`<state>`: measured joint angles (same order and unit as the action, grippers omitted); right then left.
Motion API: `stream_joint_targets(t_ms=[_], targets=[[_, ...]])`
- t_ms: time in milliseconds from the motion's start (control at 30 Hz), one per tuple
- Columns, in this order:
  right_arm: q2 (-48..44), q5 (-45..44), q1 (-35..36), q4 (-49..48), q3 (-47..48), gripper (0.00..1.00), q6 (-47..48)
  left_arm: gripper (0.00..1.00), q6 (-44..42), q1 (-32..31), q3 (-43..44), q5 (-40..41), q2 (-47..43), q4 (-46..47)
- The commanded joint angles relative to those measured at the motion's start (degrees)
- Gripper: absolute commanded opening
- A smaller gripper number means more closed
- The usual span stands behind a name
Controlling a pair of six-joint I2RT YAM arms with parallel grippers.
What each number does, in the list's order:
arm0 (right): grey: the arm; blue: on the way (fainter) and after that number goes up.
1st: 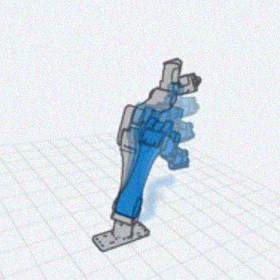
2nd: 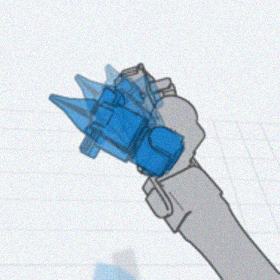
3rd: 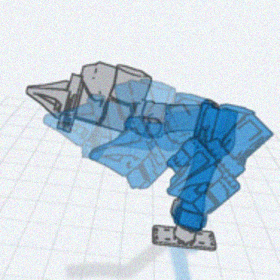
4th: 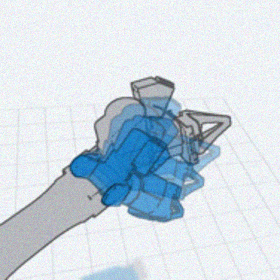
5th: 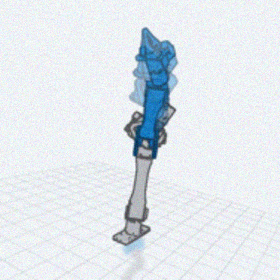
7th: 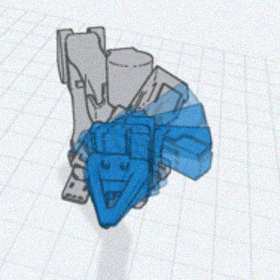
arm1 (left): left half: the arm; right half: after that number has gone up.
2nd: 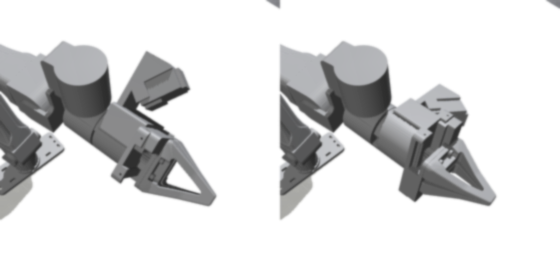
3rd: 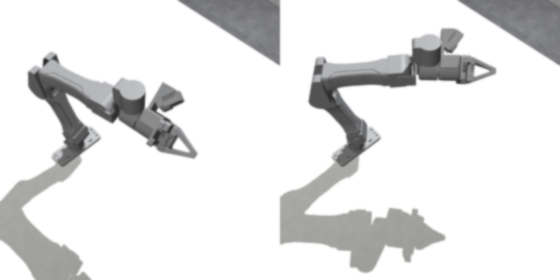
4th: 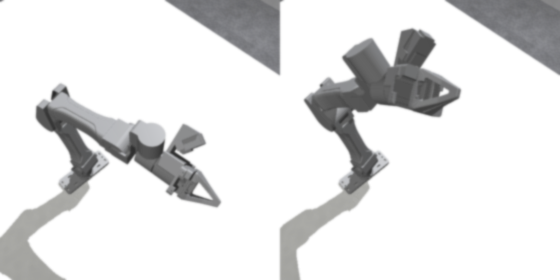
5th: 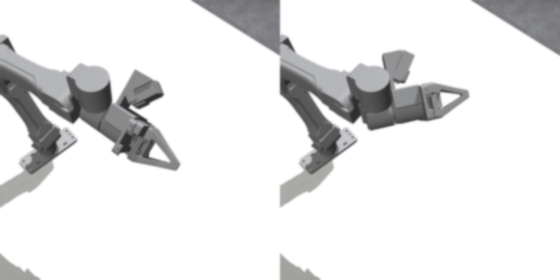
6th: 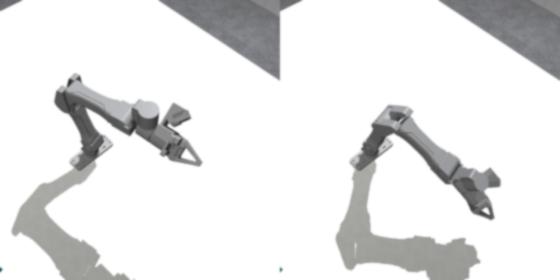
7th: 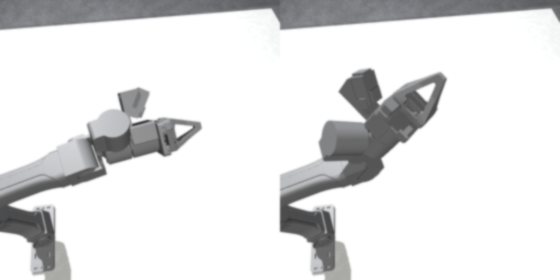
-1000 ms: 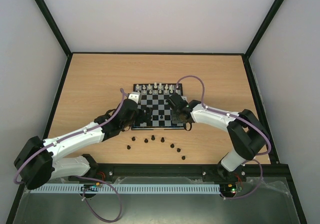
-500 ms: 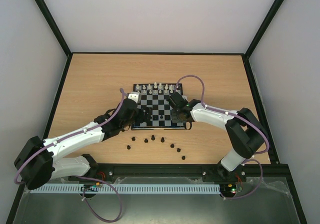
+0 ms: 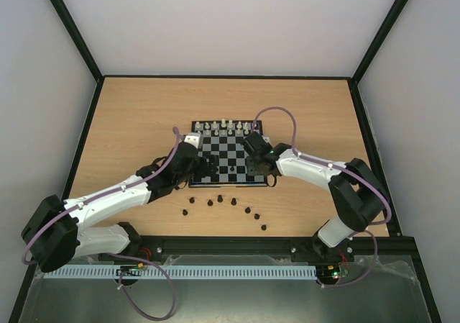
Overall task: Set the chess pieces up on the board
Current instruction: Place the chess piece on the chessboard, then pick up the chess piece at the center of the board.
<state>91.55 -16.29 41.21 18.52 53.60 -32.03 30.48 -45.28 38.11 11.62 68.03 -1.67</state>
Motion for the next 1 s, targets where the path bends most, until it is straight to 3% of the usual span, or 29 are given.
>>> stream_joint_targets(t_ms=[0, 67, 267, 433, 600, 700, 767, 967], targets=[[-6.58, -1.95, -0.25, 0.41, -1.67, 0.35, 0.73, 0.99, 0.66, 0.76, -0.07, 2.36, 0.71, -1.21], [-9.99, -2.10, -0.30, -0.22, -3.12, 0.41, 0.98, 0.99, 1.08, 1.47, 0.23, 3.46, 1.31, -2.29], [-16.71, -1.41, -0.25, 0.74, -4.01, 0.44, 3.34, 0.99, 4.08, 3.35, 0.53, 4.50, 2.11, -4.99], [-21.01, 1.95, -0.28, -0.44, -5.70, 0.64, 4.46, 0.99, 8.35, 3.35, -2.29, 8.13, -0.42, -9.04], [-24.26, 6.24, -0.29, -2.65, -8.56, 0.71, 4.62, 0.99, 15.28, 2.30, -6.60, 10.51, -8.14, -13.68], [-24.95, 8.01, -0.32, -3.58, -9.56, 0.83, 4.48, 0.99, 19.08, 0.65, -7.82, 13.32, -11.71, -17.16], [-25.22, 9.44, -0.28, -4.40, -10.33, 0.97, 4.61, 0.99, 21.07, -0.31, -8.03, 14.32, -12.66, -18.91], [-27.02, 13.55, -0.26, -6.11, -12.37, 0.99, 4.44, 0.99, 25.36, -2.24, -9.15, 15.37, -10.99, -20.40]])
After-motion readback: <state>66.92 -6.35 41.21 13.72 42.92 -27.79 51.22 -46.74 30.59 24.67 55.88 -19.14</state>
